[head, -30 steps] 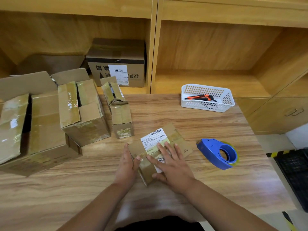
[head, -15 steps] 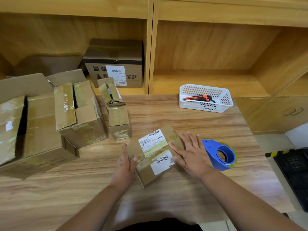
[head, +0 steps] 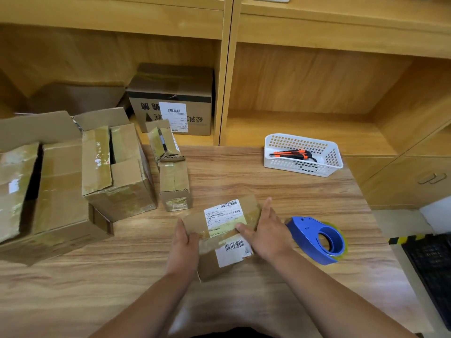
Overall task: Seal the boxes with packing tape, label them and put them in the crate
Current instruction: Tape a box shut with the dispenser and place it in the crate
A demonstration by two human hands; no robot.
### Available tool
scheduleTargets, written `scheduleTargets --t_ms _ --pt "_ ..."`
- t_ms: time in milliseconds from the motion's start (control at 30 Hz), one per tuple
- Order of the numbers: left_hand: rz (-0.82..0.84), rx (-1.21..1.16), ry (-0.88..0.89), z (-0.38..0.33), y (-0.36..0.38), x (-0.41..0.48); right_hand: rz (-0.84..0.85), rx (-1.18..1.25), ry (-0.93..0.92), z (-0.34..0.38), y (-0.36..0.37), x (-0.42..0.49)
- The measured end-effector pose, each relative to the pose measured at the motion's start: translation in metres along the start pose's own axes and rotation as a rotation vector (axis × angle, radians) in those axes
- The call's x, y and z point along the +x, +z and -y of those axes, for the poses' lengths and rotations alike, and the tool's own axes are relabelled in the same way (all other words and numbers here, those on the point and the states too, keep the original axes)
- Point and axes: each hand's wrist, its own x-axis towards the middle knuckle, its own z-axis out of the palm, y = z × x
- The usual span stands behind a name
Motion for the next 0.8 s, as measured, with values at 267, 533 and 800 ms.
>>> scheduleTargets --t_ms 267,533,800 --pt "-0.025 -0.069 -0.163 -0.006 0.014 -0.005 -0.056 0.085 0.124 0.012 0.012 0.020" --pt "-0.041 -0.086 -0.175 -0.005 0.015 -0.003 -0.083 0.345 0.128 -0.016 0.010 0.033" --pt "-0.029 -0.078 -0.175 -0.001 0.014 0.000 -0.079 0.435 0.106 -0.020 0.005 0.040"
